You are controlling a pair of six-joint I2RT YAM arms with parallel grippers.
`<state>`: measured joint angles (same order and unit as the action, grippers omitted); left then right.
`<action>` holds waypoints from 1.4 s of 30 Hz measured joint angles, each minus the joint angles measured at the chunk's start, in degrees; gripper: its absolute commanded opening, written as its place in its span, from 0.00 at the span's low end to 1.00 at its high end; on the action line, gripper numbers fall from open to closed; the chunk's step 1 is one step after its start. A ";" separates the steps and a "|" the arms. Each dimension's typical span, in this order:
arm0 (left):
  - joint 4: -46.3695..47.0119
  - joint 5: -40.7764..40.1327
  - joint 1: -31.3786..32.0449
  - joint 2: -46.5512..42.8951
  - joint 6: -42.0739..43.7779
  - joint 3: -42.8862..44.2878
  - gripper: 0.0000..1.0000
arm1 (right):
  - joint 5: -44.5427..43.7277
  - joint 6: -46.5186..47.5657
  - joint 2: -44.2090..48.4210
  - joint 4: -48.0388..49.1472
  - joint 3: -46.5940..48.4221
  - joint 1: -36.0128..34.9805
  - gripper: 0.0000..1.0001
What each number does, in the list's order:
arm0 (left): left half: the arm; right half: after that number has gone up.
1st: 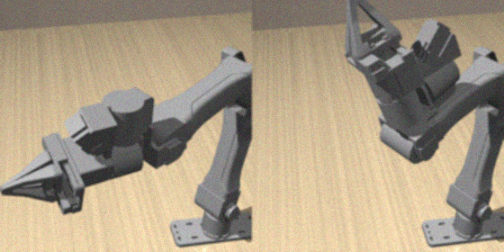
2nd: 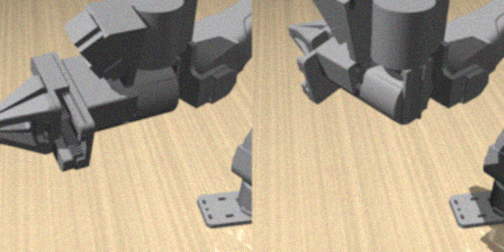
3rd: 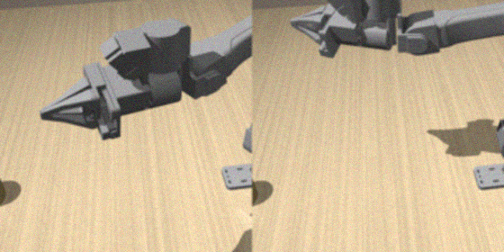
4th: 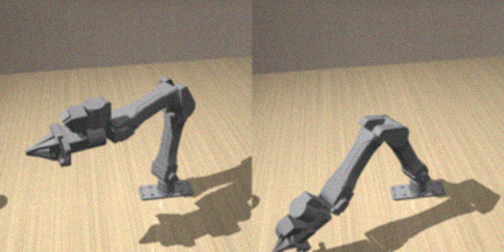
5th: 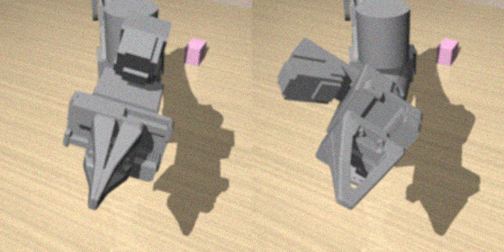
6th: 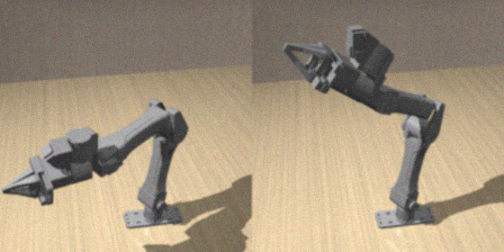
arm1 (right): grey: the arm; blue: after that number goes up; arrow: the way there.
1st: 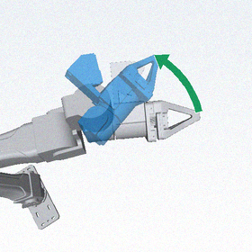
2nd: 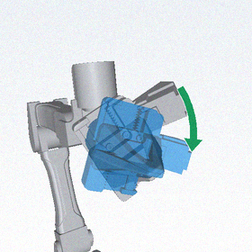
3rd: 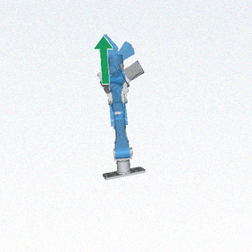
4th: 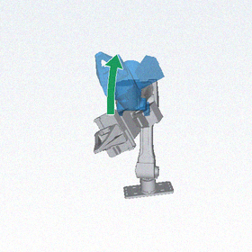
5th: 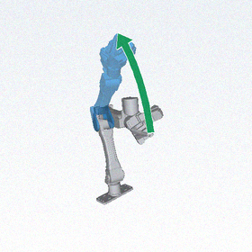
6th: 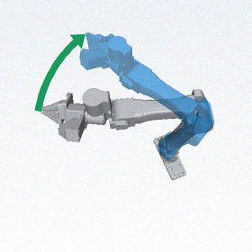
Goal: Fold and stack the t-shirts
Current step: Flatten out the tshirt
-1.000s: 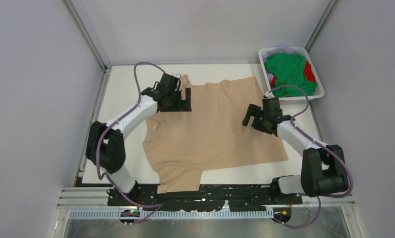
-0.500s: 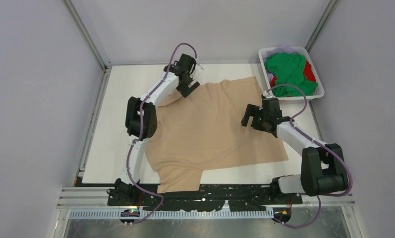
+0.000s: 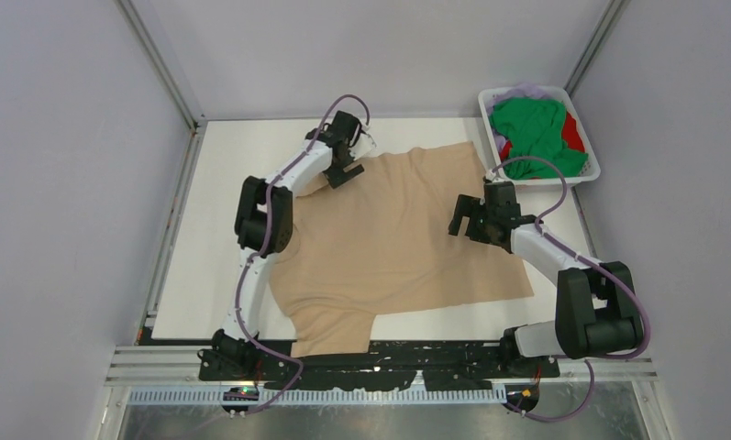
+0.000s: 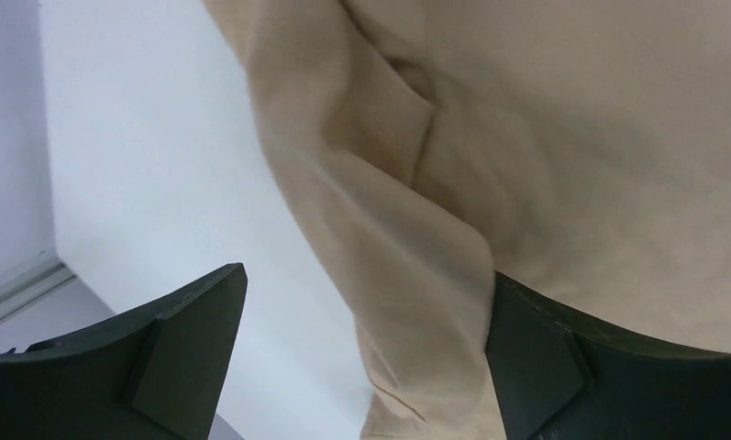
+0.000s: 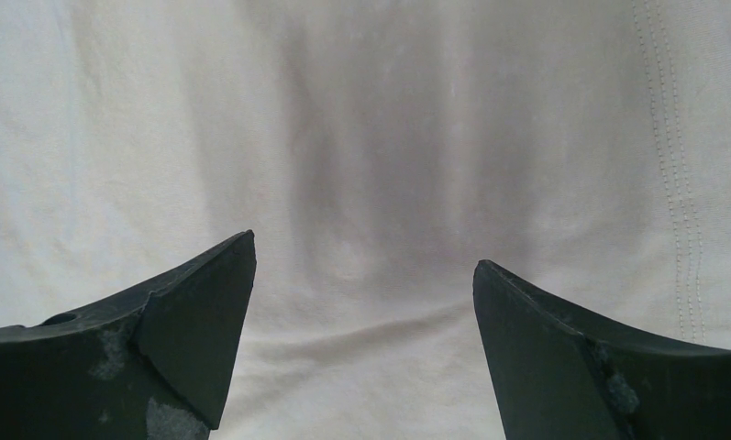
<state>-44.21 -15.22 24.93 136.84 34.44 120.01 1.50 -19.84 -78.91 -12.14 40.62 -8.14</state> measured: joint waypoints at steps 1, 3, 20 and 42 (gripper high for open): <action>1.70 -1.22 -0.17 0.28 0.33 -0.09 0.81 | -0.09 0.04 -0.02 -0.09 0.00 0.00 0.95; 5.73 -4.11 -0.63 1.09 0.63 -0.11 0.74 | -0.66 0.11 0.00 -0.13 0.00 0.00 0.95; 22.95 -15.65 -16.02 10.32 -15.06 20.17 1.00 | -6.58 0.74 2.71 -2.69 0.09 0.00 0.95; 7.10 13.77 -15.85 -36.46 -56.72 -21.68 1.00 | -2.45 -1.31 -0.37 -4.20 7.43 -2.12 0.95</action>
<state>-37.10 -1.45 9.08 100.38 -22.28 98.32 -0.95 -21.15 -79.29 -16.34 48.05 -10.26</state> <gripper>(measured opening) 0.994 0.955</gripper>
